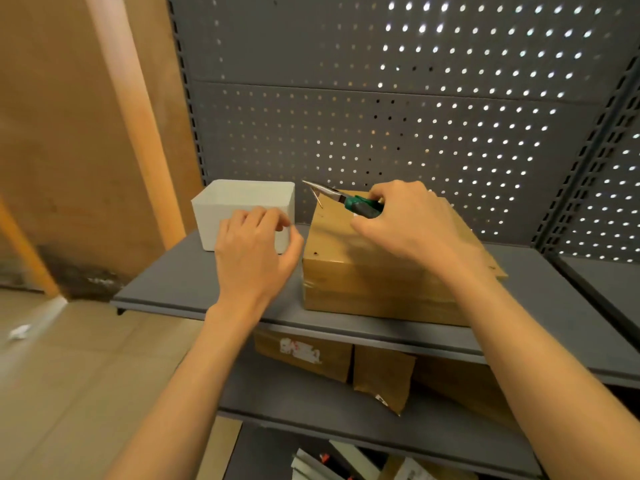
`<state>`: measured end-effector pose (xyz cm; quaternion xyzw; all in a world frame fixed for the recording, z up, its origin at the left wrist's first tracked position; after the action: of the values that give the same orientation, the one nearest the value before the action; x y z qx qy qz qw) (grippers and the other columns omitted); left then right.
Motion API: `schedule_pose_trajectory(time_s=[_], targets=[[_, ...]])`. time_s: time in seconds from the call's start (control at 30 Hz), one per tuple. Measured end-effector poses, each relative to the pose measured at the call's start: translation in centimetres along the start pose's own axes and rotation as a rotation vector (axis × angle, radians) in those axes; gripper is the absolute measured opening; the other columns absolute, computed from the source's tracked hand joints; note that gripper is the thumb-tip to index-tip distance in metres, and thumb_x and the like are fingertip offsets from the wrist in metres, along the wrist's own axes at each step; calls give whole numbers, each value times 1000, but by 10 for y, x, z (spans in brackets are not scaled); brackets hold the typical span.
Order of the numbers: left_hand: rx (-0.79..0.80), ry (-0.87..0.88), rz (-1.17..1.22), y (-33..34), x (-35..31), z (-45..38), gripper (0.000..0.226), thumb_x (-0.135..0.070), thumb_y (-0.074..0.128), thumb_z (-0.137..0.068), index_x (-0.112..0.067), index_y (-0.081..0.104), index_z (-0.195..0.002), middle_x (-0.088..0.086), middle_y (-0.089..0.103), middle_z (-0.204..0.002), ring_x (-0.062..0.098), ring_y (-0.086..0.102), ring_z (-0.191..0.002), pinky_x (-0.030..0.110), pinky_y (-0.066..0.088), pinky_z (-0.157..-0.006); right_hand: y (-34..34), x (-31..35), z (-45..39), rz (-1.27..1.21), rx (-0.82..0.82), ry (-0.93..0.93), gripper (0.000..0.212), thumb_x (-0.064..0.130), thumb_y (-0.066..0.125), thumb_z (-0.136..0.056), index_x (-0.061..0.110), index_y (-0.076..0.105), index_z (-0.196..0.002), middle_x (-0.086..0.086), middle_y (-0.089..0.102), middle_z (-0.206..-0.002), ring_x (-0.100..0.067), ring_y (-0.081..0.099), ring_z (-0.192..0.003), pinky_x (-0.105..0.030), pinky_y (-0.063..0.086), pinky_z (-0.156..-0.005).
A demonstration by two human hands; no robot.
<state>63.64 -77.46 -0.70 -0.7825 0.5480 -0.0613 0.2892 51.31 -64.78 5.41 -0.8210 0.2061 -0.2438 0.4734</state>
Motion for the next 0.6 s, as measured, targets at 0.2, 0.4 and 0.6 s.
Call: schedule_pose_trajectory(time_s=[0.2,0.4,0.6], targets=[[-14,-9,0,4,24,-5,24,-31,47,-82,-15,64,-77,0,65,-74,21,57,-72,28,37,-65,12,21,-19,-25,-8,6,27,38,57,-82,16,65,-96,-3,55,-77,-26,49,-75,-29,32,-62],[7,6,12,13,42,-10,26,-33,45,-83,-15,63,-76,0,65,-74,19,57,-72,26,34,-65,29,38,-36,-25,6,43,27,35,57,-81,15,67,-96,-3,53,-75,-27,45,-72,-29,30,-62],[22,16,33,22,55,-14,28,-34,45,-83,-15,63,-75,0,66,-73,19,58,-71,24,33,-65,43,44,-55,-12,17,70,28,35,59,-78,14,66,-95,-7,56,-82,-30,46,-75,-29,30,-65]])
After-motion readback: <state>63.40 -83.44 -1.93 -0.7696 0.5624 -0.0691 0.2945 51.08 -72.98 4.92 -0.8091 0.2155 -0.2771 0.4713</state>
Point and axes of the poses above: each hand's wrist, its own z-axis away from the middle knuckle, its own y-axis out of the palm, x = y × z, the point moved 4 cm from there along -z, towards the middle knuckle
